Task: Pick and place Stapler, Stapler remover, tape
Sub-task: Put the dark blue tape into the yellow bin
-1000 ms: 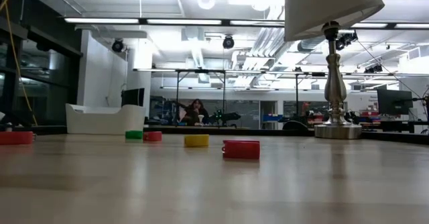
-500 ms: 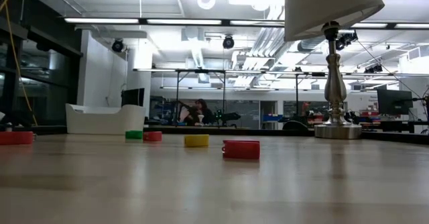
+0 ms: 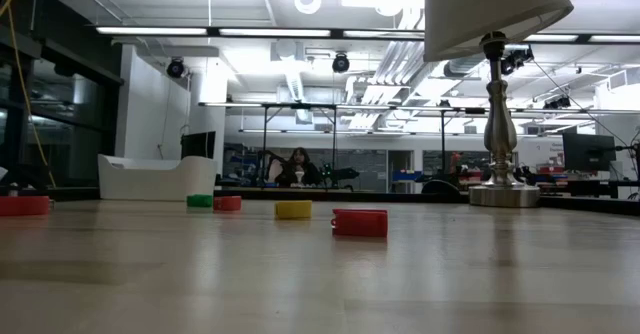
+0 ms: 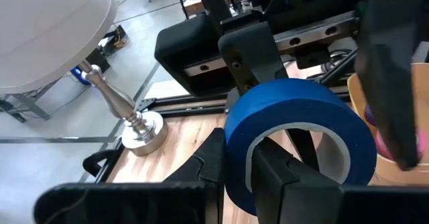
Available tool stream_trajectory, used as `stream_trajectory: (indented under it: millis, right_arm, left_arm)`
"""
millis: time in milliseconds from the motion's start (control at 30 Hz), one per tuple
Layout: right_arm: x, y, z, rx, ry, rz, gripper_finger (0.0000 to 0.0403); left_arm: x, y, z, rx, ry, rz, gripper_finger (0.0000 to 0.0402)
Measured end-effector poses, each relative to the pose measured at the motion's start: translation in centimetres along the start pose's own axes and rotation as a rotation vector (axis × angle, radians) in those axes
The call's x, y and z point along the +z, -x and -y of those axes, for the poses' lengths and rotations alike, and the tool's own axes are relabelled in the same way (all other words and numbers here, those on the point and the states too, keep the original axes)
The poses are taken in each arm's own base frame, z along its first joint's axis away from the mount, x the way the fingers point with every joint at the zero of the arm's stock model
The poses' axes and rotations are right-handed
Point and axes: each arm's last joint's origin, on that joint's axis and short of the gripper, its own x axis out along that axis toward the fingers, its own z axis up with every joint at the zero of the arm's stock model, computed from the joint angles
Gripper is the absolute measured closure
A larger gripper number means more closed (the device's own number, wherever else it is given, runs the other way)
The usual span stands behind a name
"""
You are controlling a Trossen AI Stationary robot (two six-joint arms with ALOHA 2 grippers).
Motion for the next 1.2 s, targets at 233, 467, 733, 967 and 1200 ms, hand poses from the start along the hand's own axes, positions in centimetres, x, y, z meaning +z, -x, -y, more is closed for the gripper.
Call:
stream_trajectory:
  millis: [233, 467, 733, 967, 1200]
  right_arm:
    - [0.0, 0.0, 0.0, 0.004, 0.002, -0.003, 0.0350]
    - [-0.3, -0.1, 0.5, -0.010, -0.046, -0.043, 0.0369]
    - [-1.5, -0.1, 1.3, -0.041, -0.162, -0.184, 0.0369]
    - [-3.1, 1.4, 1.9, -0.067, -0.349, -0.391, 0.0369]
    - [-5.2, 4.0, 1.4, -0.043, -0.509, -0.725, 0.0369]
  left_arm:
    - [0.0, 0.0, 0.0, -0.004, -0.003, -0.001, 0.0349]
    - [-0.4, -0.3, 0.1, 0.000, -0.066, -0.026, 0.0303]
    - [-0.9, -0.1, 0.0, -0.009, -0.129, -0.073, 0.0264]
    - [-1.2, 0.6, -0.5, -0.035, -0.141, -0.125, 0.0238]
    - [-1.7, 0.7, -0.5, -0.041, -0.181, -0.173, 0.0235]
